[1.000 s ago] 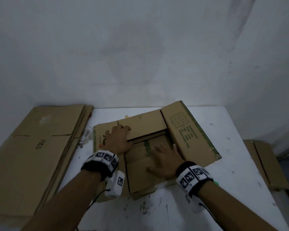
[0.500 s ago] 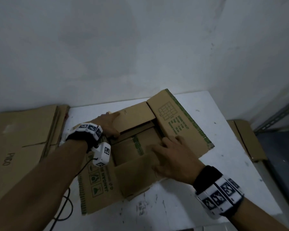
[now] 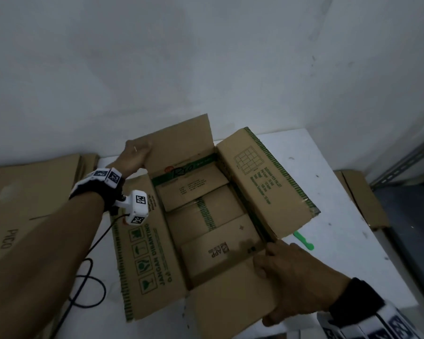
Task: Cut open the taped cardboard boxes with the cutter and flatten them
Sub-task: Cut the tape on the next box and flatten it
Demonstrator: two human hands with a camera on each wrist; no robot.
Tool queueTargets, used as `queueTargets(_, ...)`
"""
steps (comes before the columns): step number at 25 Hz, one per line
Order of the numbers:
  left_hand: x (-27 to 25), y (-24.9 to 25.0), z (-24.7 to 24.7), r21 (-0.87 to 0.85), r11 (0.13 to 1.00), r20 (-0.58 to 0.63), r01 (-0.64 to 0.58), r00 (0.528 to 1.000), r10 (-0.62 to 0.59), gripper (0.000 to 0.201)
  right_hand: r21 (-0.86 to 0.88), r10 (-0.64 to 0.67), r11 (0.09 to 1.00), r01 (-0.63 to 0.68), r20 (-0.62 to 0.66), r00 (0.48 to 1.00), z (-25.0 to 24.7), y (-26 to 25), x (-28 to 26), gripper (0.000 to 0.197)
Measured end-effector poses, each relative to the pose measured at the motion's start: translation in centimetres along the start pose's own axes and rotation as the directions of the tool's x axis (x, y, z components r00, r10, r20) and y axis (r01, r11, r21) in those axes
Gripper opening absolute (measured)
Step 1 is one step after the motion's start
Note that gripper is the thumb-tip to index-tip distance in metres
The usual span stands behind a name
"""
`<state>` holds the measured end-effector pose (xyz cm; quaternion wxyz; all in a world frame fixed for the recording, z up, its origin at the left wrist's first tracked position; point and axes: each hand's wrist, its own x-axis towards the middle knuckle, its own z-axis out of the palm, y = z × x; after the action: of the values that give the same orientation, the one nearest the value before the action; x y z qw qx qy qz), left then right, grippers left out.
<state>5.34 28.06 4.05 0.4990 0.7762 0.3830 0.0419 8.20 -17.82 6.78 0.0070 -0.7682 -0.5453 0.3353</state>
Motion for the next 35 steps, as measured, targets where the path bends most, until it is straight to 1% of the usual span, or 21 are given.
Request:
queueTargets(2, 0.9, -2.3, 0.8, 0.033, 0.999, -0.042, 0.039, 0.998, -0.038, 0.073, -0.048, 0.033, 0.998, -0.03, 0.055, 0.998, 0.6, 0.5, 0.5, 0.075)
queueTargets(4, 1.2, -4.3, 2.1, 0.102, 0.994, -0.123, 0.044, 0.992, -0.031, 0.086, 0.011, 0.066, 0.998, -0.068, 0.096, 0.993, 1.0, 0.6, 1.3, 0.073)
queueTargets(6, 0.5, -4.9, 3.4, 0.139, 0.99, -0.254, -0.01, 0.966, 0.045, 0.082, 0.06, 0.109, 0.992, -0.112, 0.049, 0.993, 1.5, 0.4, 2.4, 0.064)
queueTargets(8, 0.7, -5.1, 4.4, 0.21, 0.973, -0.306, -0.092, 0.939, 0.154, 0.07, 0.068, 0.166, 0.985, -0.161, -0.06, 0.984, 2.1, 0.3, 3.4, 0.058)
queueTargets(9, 0.9, -5.2, 4.6, 0.284, 0.955, -0.272, -0.085, 0.948, 0.165, 0.06, 0.075, 0.189, 0.98, -0.182, -0.087, 0.978, 2.5, 0.2, 3.9, 0.065)
queueTargets(11, 1.8, -6.1, 4.9, 0.431, 0.902, -0.166, 0.0, 0.983, 0.079, 0.051, 0.054, 0.226, 0.974, -0.221, -0.102, 0.969, 3.2, 0.1, 4.7, 0.081)
queueTargets(13, 2.2, -6.7, 4.7, 0.472, 0.88, -0.099, 0.05, 0.995, -0.004, 0.052, -0.009, 0.274, 0.961, -0.278, -0.131, 0.953, 3.5, -0.2, 5.2, 0.071)
queueTargets(16, 2.9, -6.8, 3.9, 0.495, 0.868, 0.001, 0.032, 0.999, -0.038, 0.052, -0.071, 0.303, 0.946, -0.317, -0.16, 0.94, 4.0, -1.0, 5.7, 0.057)
queueTargets(18, 3.1, -6.4, 3.2, 0.431, 0.901, 0.063, 0.046, 0.995, -0.081, 0.053, -0.15, 0.311, 0.929, -0.337, -0.171, 0.935, 4.5, -1.3, 5.6, 0.057)
queueTargets(20, 2.4, -6.3, 2.4, 0.326, 0.944, 0.046, 0.038, 0.997, -0.056, 0.058, -0.158, 0.256, 0.942, -0.297, -0.233, 0.938, 4.5, -2.1, 5.0, 0.058)
queueTargets(21, 1.8, -6.4, 2.0, 0.289, 0.957, -0.019, 0.034, 0.999, -0.03, 0.06, -0.15, 0.174, 0.966, -0.208, -0.214, 0.961, 4.7, -2.5, 5.1, 0.062)
queueTargets(23, 0.0, -6.6, 1.1, 0.236, 0.972, -0.181, 0.005, 0.983, 0.039, 0.061, -0.016, 0.02, 1.0, -0.023, -0.165, 0.986, 5.0, -3.3, 5.5, 0.082)
queueTargets(25, -2.3, -6.7, 0.0, 0.155, 0.987, -0.308, -0.045, 0.947, 0.092, 0.058, 0.125, -0.035, 0.991, 0.045, -0.075, 0.997, 4.7, -4.7, 6.3, 0.092)
queueTargets(26, -3.5, -6.7, -0.6, 0.075, 0.995, -0.372, -0.067, 0.924, 0.09, 0.056, 0.113, -0.064, 0.991, 0.073, -0.079, 0.995, 4.7, -5.4, 7.0, 0.094)
queueTargets(27, -4.9, -7.2, -1.3, -0.017, 0.998, -0.426, -0.056, 0.904, 0.043, 0.054, 0.1, -0.093, 0.99, 0.1, -0.079, 0.993, 4.7, -6.2, 7.8, 0.098)
queueTargets(28, -6.1, -8.2, -1.9, -0.112, 0.993, -0.436, -0.021, 0.9, -0.03, 0.052, 0.099, -0.105, 0.989, 0.111, -0.057, 0.993, 4.6, -6.9, 8.5, 0.104)
queueTargets(29, -7.4, -9.1, -2.3, -0.2, 0.979, -0.394, 0.045, 0.911, -0.123, 0.053, 0.11, -0.116, 0.987, 0.118, -0.024, 0.993, 4.3, -7.6, 9.1, 0.11)
queueTargets(30, -8.7, -10.1, -2.5, -0.3, 0.942, -0.296, 0.147, 0.925, -0.239, 0.057, 0.121, -0.132, 0.984, 0.128, 0.02, 0.991, 4.1, -8.3, 9.6, 0.116)
queueTargets(32, -11.4, -10.7, -1.9, -0.506, 0.799, -0.043, 0.325, 0.916, -0.399, 0.065, 0.112, -0.158, 0.982, 0.15, 0.063, 0.985, 4.0, -9.5, 10.4, 0.124)
queueTargets(33, -12.6, -10.5, -1.3, -0.538, 0.76, 0.038, 0.364, 0.911, -0.41, 0.068, 0.112, -0.159, 0.982, 0.152, 0.065, 0.985, 4.1, -9.8, 10.7, 0.126)
queueTargets(35, -15.3, -9.7, 0.2, -0.639, 0.692, 0.073, 0.335, 0.923, -0.379, 0.075, 0.114, -0.141, 0.985, 0.134, 0.061, 0.988, 4.6, -10.4, 11.2, 0.124)
